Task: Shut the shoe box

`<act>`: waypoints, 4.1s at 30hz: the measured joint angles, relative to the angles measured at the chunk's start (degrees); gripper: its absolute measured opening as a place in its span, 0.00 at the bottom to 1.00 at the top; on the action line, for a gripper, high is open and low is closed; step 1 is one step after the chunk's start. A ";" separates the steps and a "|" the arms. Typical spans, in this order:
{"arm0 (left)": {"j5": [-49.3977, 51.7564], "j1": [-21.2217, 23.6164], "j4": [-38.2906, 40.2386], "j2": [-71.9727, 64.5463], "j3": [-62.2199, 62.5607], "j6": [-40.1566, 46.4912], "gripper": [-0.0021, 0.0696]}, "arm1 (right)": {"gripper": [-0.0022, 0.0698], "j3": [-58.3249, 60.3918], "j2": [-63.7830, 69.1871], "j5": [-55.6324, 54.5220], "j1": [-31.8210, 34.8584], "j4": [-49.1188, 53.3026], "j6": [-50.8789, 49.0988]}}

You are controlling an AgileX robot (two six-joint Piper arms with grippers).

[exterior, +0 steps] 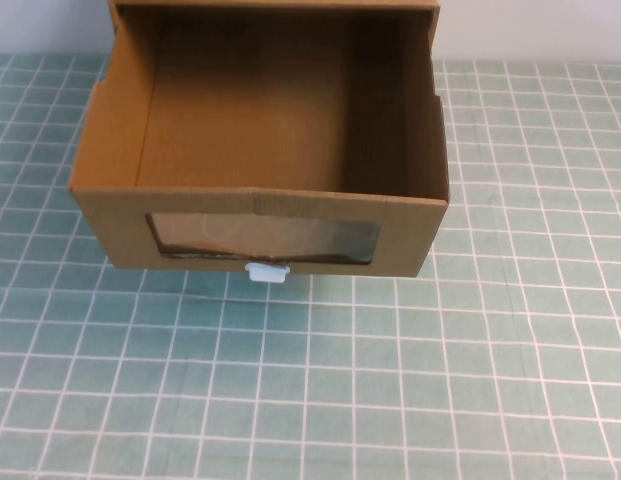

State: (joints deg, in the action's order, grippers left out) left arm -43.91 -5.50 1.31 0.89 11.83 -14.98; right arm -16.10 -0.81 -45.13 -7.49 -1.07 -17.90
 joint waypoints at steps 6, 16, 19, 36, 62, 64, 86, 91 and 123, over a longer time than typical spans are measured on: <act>17.75 0.00 0.02 -1.15 17.91 -0.07 0.02 | 0.01 -22.69 1.15 27.27 0.00 -0.05 -4.42; 63.58 0.00 -0.11 -19.55 45.06 -0.16 0.02 | 0.01 -48.03 22.36 71.22 0.00 -0.05 -4.60; 76.81 0.00 -0.61 -26.82 50.61 0.43 0.02 | 0.01 -50.96 30.05 79.84 0.00 2.26 -3.81; 86.44 0.00 21.56 -55.69 59.90 29.55 0.02 | 0.01 -50.82 51.39 85.90 -11.21 -7.13 24.50; 96.92 -8.01 41.52 -113.63 109.44 47.02 0.02 | 0.01 -50.82 72.93 86.07 -35.39 -19.56 51.99; 98.03 -8.25 41.11 -116.17 112.20 46.10 0.02 | 0.01 -50.82 73.86 86.62 -35.39 -21.20 54.78; 101.69 -8.25 39.36 -119.00 115.12 41.28 0.02 | 0.01 -34.90 79.23 52.23 -49.81 -25.20 84.53; 101.69 -8.25 39.36 -119.00 115.12 41.05 0.02 | 0.01 -36.41 85.53 48.41 -48.21 -31.68 84.82; 101.68 -8.25 39.48 -119.00 115.12 40.65 0.02 | 0.01 -58.86 105.46 45.98 -35.25 -35.88 86.43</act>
State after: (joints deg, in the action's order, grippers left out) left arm 57.77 -13.75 40.78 -118.11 126.95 25.68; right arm -74.96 104.65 0.85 -42.74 -36.95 68.53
